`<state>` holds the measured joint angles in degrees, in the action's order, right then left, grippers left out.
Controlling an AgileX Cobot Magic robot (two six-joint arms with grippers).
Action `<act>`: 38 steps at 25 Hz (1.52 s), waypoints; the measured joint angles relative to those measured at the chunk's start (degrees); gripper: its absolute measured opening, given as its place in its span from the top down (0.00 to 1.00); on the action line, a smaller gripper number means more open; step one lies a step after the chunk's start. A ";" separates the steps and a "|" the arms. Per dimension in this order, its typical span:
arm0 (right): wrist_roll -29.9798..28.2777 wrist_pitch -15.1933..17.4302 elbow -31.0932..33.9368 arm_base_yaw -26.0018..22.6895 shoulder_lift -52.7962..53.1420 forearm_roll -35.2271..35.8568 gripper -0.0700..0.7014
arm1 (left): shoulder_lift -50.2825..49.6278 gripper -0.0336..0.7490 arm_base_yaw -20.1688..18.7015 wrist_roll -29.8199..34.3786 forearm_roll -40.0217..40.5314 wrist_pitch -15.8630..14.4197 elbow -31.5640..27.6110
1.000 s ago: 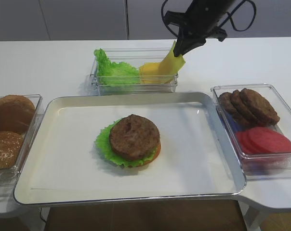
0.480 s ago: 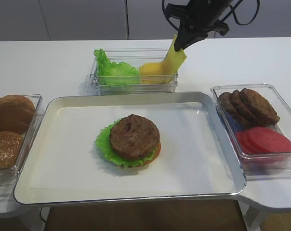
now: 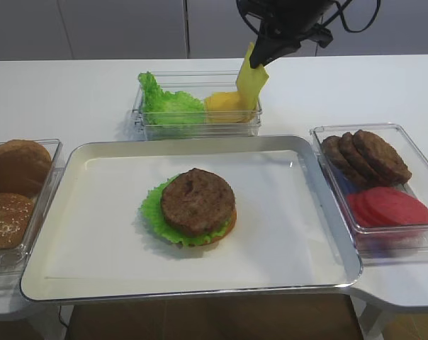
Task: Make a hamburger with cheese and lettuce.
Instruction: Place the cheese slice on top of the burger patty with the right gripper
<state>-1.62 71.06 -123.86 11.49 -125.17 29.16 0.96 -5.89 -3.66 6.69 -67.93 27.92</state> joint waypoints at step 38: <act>-0.57 0.52 0.00 0.63 7.15 1.44 0.86 | 0.00 0.59 0.00 0.00 0.00 0.00 0.00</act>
<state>-2.20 71.58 -123.86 12.12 -118.02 30.60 0.96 -5.89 -3.66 6.69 -67.93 27.92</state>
